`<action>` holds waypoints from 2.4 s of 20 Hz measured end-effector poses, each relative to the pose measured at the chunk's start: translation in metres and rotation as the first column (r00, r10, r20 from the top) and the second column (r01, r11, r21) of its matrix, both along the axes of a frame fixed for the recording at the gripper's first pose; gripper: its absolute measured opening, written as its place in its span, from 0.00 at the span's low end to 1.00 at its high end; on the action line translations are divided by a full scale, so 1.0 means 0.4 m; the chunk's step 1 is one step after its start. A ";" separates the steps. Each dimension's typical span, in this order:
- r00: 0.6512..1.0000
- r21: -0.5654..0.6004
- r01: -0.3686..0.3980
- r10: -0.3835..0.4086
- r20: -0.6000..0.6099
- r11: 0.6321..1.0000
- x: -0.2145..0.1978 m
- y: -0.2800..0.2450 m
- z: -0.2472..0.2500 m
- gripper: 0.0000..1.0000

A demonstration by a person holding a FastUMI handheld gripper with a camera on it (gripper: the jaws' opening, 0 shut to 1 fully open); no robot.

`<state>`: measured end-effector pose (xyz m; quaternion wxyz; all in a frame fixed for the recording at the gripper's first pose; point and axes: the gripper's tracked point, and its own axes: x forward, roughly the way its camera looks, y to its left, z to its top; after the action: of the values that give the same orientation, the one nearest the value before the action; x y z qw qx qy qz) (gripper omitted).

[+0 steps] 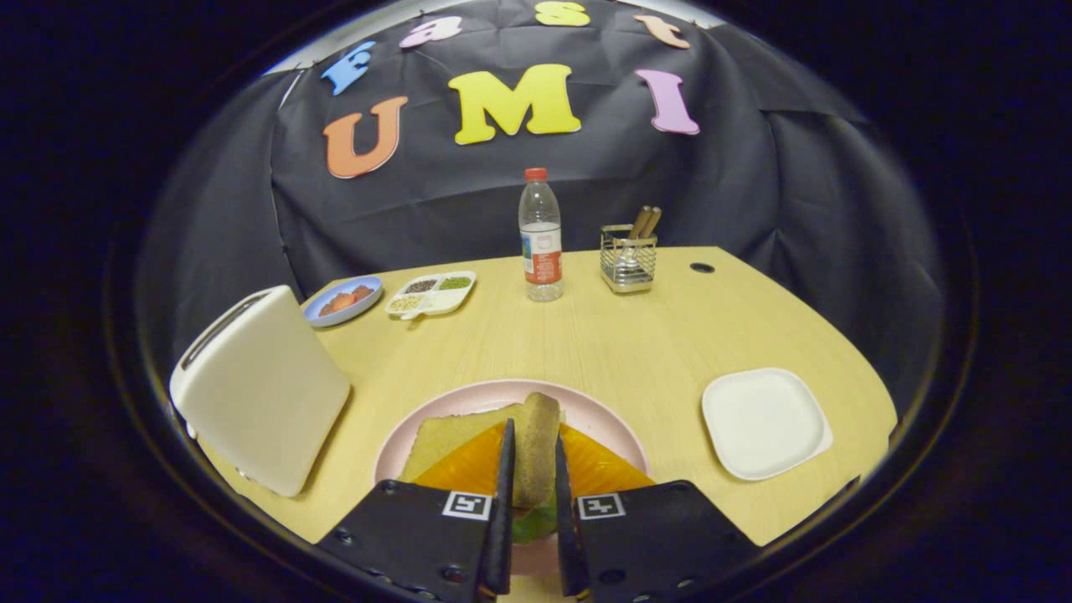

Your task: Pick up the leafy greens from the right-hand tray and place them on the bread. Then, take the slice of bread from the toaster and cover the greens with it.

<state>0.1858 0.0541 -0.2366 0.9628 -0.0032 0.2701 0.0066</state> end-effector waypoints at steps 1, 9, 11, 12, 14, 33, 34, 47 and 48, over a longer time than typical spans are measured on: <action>1.000 -0.024 0.003 -0.003 0.000 1.000 -0.002 -0.003 -0.008 0.23; 0.998 -0.125 0.065 -0.066 -0.003 0.990 -0.022 -0.044 -0.048 0.50; 0.996 -0.169 0.085 -0.082 0.025 0.982 -0.028 -0.063 -0.030 0.60; 0.994 -0.171 0.113 -0.110 0.029 0.979 -0.032 -0.071 -0.022 0.69; 0.993 -0.164 0.116 -0.113 0.033 0.980 -0.042 -0.065 -0.003 0.85; 0.802 -0.005 0.165 -0.131 0.583 0.986 -0.409 -0.062 0.653 0.95; 0.785 -0.006 0.161 -0.124 0.607 0.987 -0.436 -0.061 0.677 0.95; 0.714 -0.040 0.142 -0.075 0.696 0.989 -0.630 -0.004 0.758 0.95; 0.717 -0.037 0.136 -0.073 0.693 0.990 -0.627 -0.001 0.757 0.95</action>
<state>-0.0648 0.0538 0.0661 0.9918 -0.0311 -0.1075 -0.0610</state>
